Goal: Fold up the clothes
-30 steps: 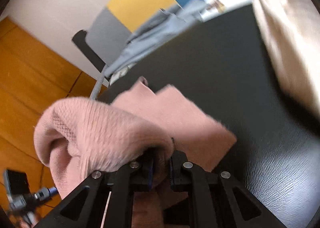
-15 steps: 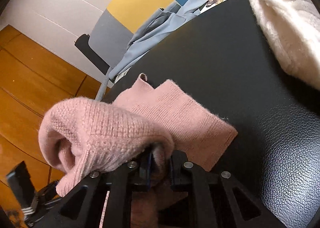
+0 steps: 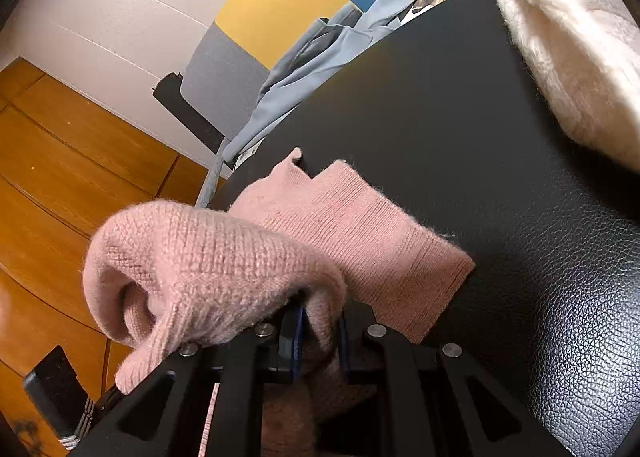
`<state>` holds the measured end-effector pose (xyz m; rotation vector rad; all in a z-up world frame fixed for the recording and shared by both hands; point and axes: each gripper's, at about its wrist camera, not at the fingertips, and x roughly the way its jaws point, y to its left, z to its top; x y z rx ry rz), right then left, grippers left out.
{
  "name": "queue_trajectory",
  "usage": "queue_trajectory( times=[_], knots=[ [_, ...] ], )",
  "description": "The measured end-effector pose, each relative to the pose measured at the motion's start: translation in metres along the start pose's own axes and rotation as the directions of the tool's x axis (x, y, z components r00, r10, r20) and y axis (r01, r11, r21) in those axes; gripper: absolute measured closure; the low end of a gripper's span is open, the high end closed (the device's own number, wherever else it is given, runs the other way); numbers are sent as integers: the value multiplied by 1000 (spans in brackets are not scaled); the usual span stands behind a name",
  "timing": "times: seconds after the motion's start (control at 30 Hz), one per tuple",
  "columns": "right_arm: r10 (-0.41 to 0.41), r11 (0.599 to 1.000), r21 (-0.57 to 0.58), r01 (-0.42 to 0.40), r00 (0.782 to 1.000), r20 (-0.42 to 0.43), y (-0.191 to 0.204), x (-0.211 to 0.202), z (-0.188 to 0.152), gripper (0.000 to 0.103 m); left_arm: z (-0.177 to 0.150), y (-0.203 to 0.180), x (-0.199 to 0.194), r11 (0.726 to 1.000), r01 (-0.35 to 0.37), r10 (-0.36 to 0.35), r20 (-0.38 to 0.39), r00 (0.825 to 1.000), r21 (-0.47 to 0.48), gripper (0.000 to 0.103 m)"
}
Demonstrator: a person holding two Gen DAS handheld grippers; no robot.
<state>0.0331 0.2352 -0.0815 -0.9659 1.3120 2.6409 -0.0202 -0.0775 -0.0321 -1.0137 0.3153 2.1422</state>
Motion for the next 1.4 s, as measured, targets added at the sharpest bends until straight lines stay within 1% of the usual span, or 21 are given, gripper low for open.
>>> queue_trajectory(
  times=[0.13, 0.23, 0.27, 0.33, 0.37, 0.43, 0.57, 0.67, 0.8, 0.87, 0.9, 0.97, 1.0, 1.03, 1.1, 1.13, 1.17, 1.23, 1.3, 1.33, 1.4],
  knots=[
    [-1, 1000, -3, 1, 1000, 3, 1, -1, -1, 91, 3, -18, 18, 991, -95, 95, 0, 995, 92, 32],
    [-2, 1000, -3, 2, 1000, 4, 0, 1, 0, 91, 4, -21, 21, 987, -131, 130, 14, 991, 97, 35],
    [-2, 1000, -5, 2, 1000, 4, 1, 2, 1, 91, 4, -17, 19, 988, -137, 136, 16, 991, 66, 41],
    [-4, 1000, -9, 4, 1000, 6, 2, 2, 0, 90, 4, -8, 16, 990, -143, 143, 20, 990, 5, 81],
    [-4, 1000, -11, 4, 1000, 6, 2, 2, 0, 90, 4, -2, 12, 991, -133, 133, 21, 991, -27, 82],
    [-5, 1000, -16, 5, 1000, 8, 3, 1, -1, 90, 3, 8, 3, 991, -110, 113, 33, 993, -77, 90],
    [-3, 1000, -26, 3, 1000, 8, 6, 1, -2, 86, 1, 19, -25, 987, -68, 85, 111, 990, -145, 91],
    [-21, 994, -110, 20, 1000, -10, 22, 5, -5, 73, 6, 29, -35, 983, -73, 98, 150, 984, -166, 91],
    [-58, 971, -233, 49, 998, -33, 46, 11, -9, 47, 13, 42, -48, 978, -79, 118, 202, 972, -193, 92],
    [-77, 954, -294, 61, 996, -43, 58, 14, -11, 44, 17, 48, -54, 975, -81, 128, 228, 965, -207, 92],
    [-87, 944, -324, 67, 995, -47, 64, 16, -12, 44, 18, 51, -58, 973, -82, 133, 240, 962, -214, 91],
    [-107, 921, -383, 78, 993, -55, 76, 19, -14, 67, 17, 48, -52, 976, -93, 136, 223, 965, -195, 87],
    [-117, 908, -412, 83, 991, -58, 83, 20, -14, 78, 15, 44, -46, 979, -100, 136, 203, 970, -177, 82],
    [-127, 894, -440, 87, 990, -61, 89, 22, -15, 82, 13, 40, -40, 982, -108, 136, 183, 974, -158, 81],
    [-89, 895, -441, 69, 996, -25, 98, 5, -11, 87, 7, 32, -27, 980, -162, 178, 141, 974, -117, 81],
    [-62, 899, -434, 56, 998, -1, 102, -5, -8, 88, 5, 30, -23, 975, -195, 208, 130, 970, -106, 90],
    [-36, 903, -428, 42, 999, 23, 106, -16, -5, 89, 4, 31, -24, 969, -219, 234, 136, 963, -118, 97],
    [17, 909, -417, 15, 997, 72, 115, -38, 1, 90, 5, 37, -39, 957, -219, 255, 194, 947, -189, 98],
    [68, 914, -407, -13, 990, 121, 124, -59, 7, 90, 12, 47, -73, 943, -186, 266, 291, 919, -275, 99],
    [93, 915, -402, -27, 985, 146, 128, -70, 10, 91, 15, 49, -87, 943, -171, 263, 325, 908, -286, 99],
    [143, 917, -394, -57, 970, 195, 137, -91, 17, 92, 21, 51, -121, 947, -143, 256, 407, 877, -287, 99]
  ],
)
